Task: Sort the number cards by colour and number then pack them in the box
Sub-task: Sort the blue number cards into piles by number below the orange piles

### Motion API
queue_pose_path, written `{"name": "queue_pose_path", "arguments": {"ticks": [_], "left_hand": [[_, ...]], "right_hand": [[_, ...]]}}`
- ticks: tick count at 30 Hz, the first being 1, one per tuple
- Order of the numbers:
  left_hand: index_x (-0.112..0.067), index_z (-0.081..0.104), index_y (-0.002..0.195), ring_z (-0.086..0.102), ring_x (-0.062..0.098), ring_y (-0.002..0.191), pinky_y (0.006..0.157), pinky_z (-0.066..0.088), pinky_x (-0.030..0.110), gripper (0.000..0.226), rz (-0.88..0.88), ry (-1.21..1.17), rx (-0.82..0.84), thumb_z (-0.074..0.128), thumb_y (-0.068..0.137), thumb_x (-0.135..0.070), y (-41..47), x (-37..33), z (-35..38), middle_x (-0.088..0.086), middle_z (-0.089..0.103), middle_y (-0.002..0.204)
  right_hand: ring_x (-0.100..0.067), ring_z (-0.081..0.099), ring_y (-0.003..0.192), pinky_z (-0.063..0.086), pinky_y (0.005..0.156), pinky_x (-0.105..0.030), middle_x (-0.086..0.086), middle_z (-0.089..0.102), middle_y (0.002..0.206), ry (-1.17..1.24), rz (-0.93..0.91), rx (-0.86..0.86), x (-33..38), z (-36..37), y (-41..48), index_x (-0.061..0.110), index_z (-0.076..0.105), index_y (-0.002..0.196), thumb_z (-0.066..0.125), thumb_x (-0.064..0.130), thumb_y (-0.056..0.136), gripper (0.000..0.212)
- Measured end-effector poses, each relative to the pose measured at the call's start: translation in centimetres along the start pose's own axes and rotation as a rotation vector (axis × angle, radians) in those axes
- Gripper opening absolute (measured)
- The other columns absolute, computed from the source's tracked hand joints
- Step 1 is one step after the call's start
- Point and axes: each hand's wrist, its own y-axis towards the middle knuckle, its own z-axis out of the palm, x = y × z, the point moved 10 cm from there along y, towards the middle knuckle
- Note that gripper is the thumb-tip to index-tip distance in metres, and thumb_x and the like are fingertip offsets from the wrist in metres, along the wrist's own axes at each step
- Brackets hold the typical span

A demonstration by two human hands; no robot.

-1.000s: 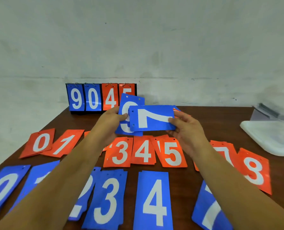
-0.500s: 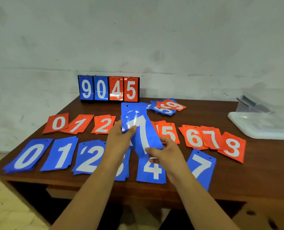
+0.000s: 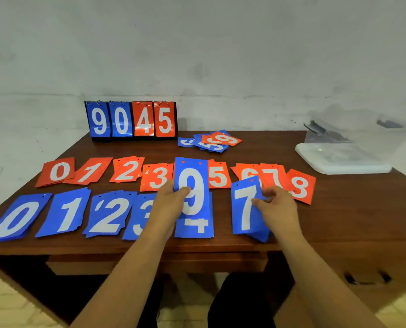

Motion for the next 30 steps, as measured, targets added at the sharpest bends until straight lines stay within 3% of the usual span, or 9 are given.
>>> {"name": "queue_pose_path", "arguments": {"ticks": [4,7,10,13,16,19,21,26,30], "left_hand": [[-0.024,0.059,0.103,0.070,0.014,0.075,0.056,0.056,0.028,0.013,-0.063,0.012,0.010,0.064,0.092,-0.027,-0.6,0.7,1.5,-0.005,0.068,0.090],[-0.025,0.059,0.105,0.071,0.016,0.080,0.063,0.060,0.034,0.016,-0.077,-0.008,0.017,0.065,0.091,-0.026,-0.9,1.1,2.1,-0.003,0.069,0.095],[-0.029,0.059,0.099,0.071,0.015,0.080,0.064,0.061,0.033,0.011,-0.063,-0.011,0.025,0.066,0.091,-0.026,-1.2,1.2,2.1,-0.006,0.069,0.095],[-0.026,0.061,0.111,0.071,0.015,0.085,0.069,0.061,0.033,0.020,-0.050,0.013,0.126,0.065,0.092,-0.025,-1.8,1.4,3.5,-0.006,0.070,0.100],[-0.023,0.059,0.125,0.070,0.013,0.094,0.075,0.060,0.030,0.032,0.011,0.087,0.240,0.063,0.094,-0.026,-2.7,1.1,5.7,-0.006,0.069,0.111],[-0.023,0.053,0.123,0.064,0.006,0.090,0.060,0.053,0.013,0.030,0.091,0.245,0.269,0.061,0.094,-0.030,-2.8,0.2,7.3,-0.010,0.063,0.108],[-0.024,0.049,0.118,0.059,0.007,0.088,0.060,0.047,0.014,0.028,0.182,0.362,0.249,0.061,0.094,-0.030,-2.7,-0.3,8.3,-0.008,0.059,0.101],[-0.031,0.051,0.124,0.043,0.008,0.122,0.096,0.040,0.023,0.039,0.476,0.768,0.483,0.064,0.089,-0.039,-4.5,-0.4,14.2,-0.009,0.045,0.131],[-0.040,0.042,0.139,0.019,0.017,0.144,0.116,0.024,0.044,0.060,0.456,1.092,0.767,0.062,0.085,-0.056,-6.0,1.9,17.5,-0.009,0.024,0.155]], "right_hand": [[-0.022,0.059,0.109,0.048,0.078,-0.029,-0.005,0.061,0.120,-0.396,0.062,0.037,-3.4,0.1,0.8,0.014,0.058,0.119,0.066,0.035,0.089,0.038],[-0.022,0.050,0.116,0.045,0.096,-0.035,-0.007,0.055,0.125,-0.658,-0.042,-0.050,-2.8,-0.1,0.4,0.015,0.058,0.118,0.063,0.045,0.089,0.042],[-0.019,0.046,0.121,0.045,0.098,-0.032,-0.004,0.047,0.129,-0.447,-0.166,-0.112,-0.2,-0.1,-0.7,0.018,0.055,0.124,0.063,0.039,0.091,0.040],[-0.008,0.056,0.094,0.046,0.073,-0.021,0.007,0.061,0.105,0.060,-0.152,0.129,1.9,3.2,-1.7,0.021,0.064,0.107,0.059,0.044,0.092,0.027],[-0.011,0.067,0.090,0.058,0.071,-0.029,0.002,0.070,0.101,0.330,-0.042,0.293,2.4,6.0,-2.4,0.011,0.066,0.102,0.059,0.034,0.095,0.025],[-0.010,0.066,0.087,0.059,0.073,-0.032,0.002,0.068,0.096,0.299,-0.032,0.213,1.6,4.3,-1.4,0.008,0.065,0.097,0.059,0.027,0.096,0.020],[-0.004,0.062,0.083,0.056,0.069,-0.024,0.008,0.064,0.092,0.304,-0.038,0.129,0.3,1.9,-0.1,0.014,0.063,0.097,0.061,0.023,0.095,0.009],[-0.014,0.065,0.087,0.057,0.071,-0.032,0.001,0.064,0.097,0.204,0.026,-0.083,-5.1,-6.6,3.3,0.018,0.059,0.103,0.070,0.022,0.089,0.019],[-0.025,0.063,0.103,0.053,0.087,-0.041,-0.010,0.067,0.116,-0.103,0.086,-0.186,-9.7,-12.9,5.8,0.009,0.064,0.110,0.065,0.017,0.090,0.022]]}}
